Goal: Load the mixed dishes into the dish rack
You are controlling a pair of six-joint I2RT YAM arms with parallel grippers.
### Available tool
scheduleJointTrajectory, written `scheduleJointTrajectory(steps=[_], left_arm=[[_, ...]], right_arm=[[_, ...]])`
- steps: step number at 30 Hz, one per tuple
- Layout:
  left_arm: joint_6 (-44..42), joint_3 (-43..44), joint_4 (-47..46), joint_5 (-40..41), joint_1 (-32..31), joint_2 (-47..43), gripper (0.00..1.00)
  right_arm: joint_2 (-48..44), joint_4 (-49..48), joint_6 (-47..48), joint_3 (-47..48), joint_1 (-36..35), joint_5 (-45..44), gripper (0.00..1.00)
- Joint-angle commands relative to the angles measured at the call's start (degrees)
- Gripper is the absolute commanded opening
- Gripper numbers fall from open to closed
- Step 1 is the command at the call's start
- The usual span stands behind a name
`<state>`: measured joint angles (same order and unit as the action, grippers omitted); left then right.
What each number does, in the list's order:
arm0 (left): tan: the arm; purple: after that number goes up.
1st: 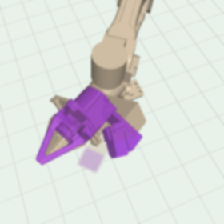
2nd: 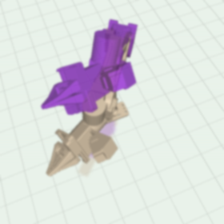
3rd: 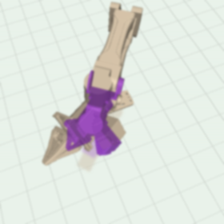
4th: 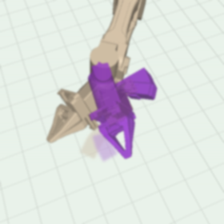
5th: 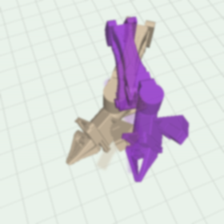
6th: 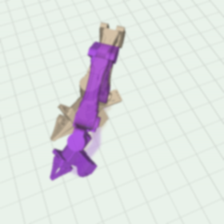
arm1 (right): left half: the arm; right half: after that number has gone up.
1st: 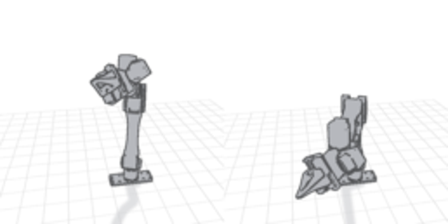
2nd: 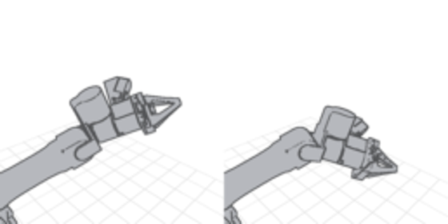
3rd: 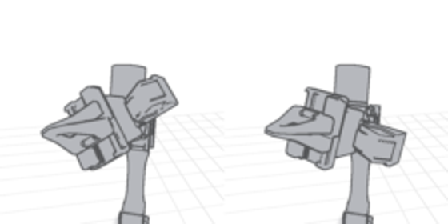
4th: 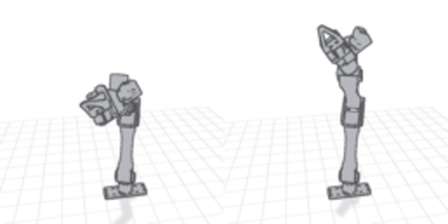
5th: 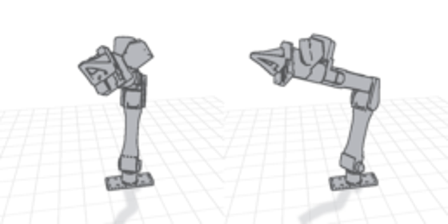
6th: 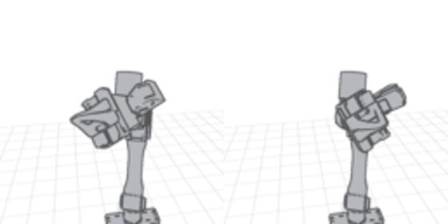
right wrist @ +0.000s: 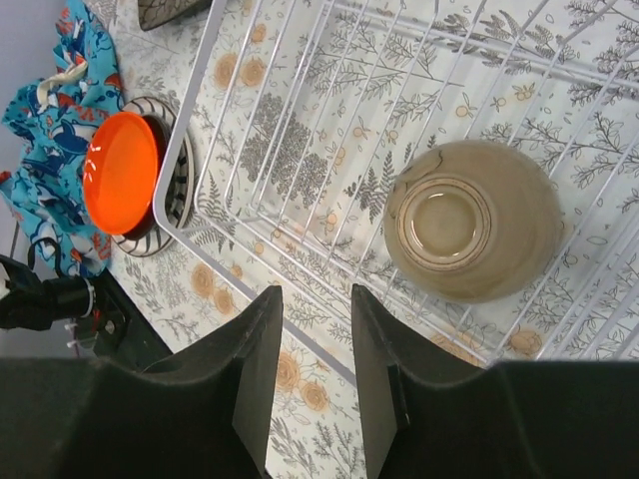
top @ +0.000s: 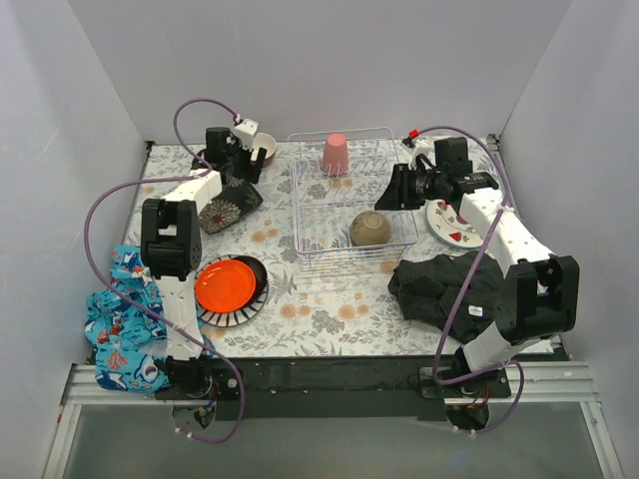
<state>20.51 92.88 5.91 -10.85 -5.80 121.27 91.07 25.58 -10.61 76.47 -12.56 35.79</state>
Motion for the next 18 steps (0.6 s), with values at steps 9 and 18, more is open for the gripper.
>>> scheduleJointTrajectory(steps=[9,18], left_arm=[[-8.72,13.99,-5.3,-3.92,-2.28,11.26,0.83],[-15.67,16.54,-0.83,-3.56,-3.6,13.72,0.57]], right_arm=[[-5.46,1.75,4.99,-6.15,-0.19,-3.01,0.44],[-3.35,1.31,5.34,-4.48,-0.01,-3.89,0.46]])
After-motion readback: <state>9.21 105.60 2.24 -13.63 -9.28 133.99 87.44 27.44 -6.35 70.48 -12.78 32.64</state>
